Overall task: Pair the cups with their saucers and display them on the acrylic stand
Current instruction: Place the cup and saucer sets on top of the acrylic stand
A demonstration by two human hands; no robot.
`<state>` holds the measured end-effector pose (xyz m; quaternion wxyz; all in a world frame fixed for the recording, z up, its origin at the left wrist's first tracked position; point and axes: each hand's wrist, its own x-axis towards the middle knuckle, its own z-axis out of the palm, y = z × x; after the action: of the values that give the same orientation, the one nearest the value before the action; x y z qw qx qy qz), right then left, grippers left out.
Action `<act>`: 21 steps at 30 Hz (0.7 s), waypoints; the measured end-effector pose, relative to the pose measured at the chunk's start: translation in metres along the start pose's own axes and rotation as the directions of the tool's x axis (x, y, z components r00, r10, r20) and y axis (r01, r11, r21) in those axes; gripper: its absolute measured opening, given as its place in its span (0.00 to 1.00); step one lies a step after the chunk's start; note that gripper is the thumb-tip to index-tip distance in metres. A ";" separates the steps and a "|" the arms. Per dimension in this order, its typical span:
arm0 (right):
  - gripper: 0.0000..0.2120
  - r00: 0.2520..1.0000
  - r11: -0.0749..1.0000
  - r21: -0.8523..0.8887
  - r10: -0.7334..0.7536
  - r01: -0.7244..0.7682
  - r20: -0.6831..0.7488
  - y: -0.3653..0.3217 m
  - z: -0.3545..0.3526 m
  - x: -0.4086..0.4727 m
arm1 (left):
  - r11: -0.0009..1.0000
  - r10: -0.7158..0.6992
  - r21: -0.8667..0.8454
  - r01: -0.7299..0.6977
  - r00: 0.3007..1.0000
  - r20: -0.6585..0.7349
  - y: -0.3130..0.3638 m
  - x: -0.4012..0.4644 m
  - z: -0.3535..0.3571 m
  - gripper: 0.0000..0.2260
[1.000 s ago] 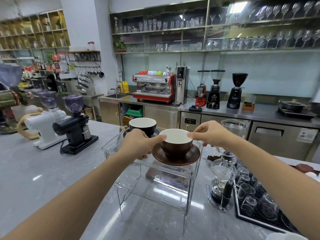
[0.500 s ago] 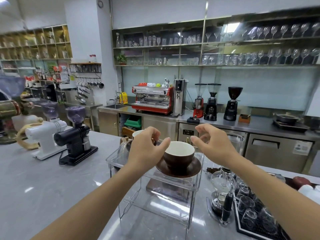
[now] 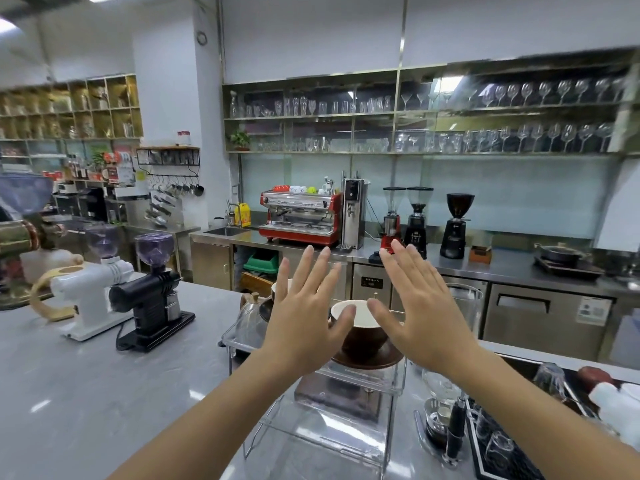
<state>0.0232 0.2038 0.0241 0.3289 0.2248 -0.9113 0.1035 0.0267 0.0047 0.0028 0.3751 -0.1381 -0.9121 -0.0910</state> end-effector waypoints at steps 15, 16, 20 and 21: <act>0.35 0.993 0.994 -0.005 0.113 -0.113 -0.020 -0.003 -0.005 -0.053 | 0.985 0.083 -0.160 -0.071 0.994 0.067 0.029 -0.022 0.002 0.35; 0.35 0.992 0.992 -0.007 0.127 -0.127 -0.012 -0.001 -0.007 -0.058 | 0.981 0.091 -0.175 -0.078 0.994 0.068 0.033 -0.023 0.003 0.35; 0.36 0.982 0.981 -0.037 0.188 -0.188 -0.011 0.010 -0.018 -0.082 | 0.965 0.145 -0.230 -0.125 0.987 0.072 0.052 -0.029 0.012 0.33; 0.36 0.981 0.981 -0.039 0.191 -0.192 -0.012 0.011 -0.019 -0.085 | 0.964 0.144 -0.237 -0.124 0.987 0.071 0.054 -0.030 0.014 0.33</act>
<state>0.0859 0.2488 -0.0169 0.3254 0.1291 -0.9293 0.1173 0.0552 0.0536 -0.0247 0.3216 -0.2462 -0.8993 -0.1649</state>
